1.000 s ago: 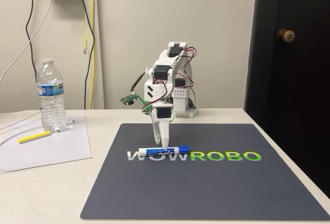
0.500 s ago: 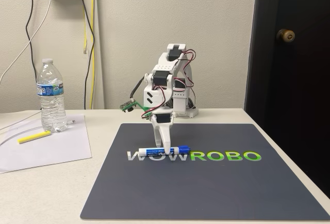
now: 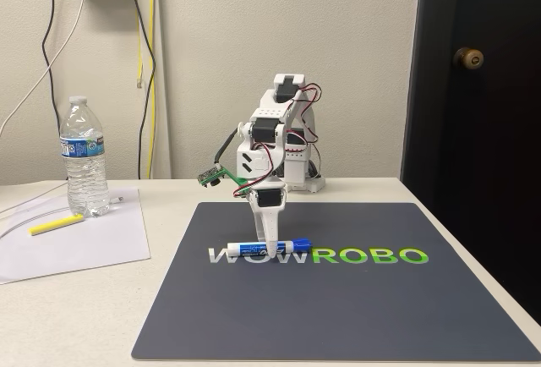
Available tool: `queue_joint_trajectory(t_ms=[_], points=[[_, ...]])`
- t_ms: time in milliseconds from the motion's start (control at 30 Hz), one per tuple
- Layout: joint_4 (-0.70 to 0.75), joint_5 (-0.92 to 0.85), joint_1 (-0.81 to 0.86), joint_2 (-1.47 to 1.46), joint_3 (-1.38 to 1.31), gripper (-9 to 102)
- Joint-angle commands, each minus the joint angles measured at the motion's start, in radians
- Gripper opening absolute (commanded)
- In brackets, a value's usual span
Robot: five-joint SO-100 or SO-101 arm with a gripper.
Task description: Pick up the blue marker.
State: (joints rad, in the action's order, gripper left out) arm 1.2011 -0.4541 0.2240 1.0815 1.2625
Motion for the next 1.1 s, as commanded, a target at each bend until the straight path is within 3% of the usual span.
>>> queue_joint_trajectory(t_ms=[0,667,1067], points=[[0.003,0.005,-0.009,0.005,-0.044,29],[-0.006,0.012,-0.015,0.02,-0.049,10],[-0.006,0.025,-0.014,0.025,-0.049,5]])
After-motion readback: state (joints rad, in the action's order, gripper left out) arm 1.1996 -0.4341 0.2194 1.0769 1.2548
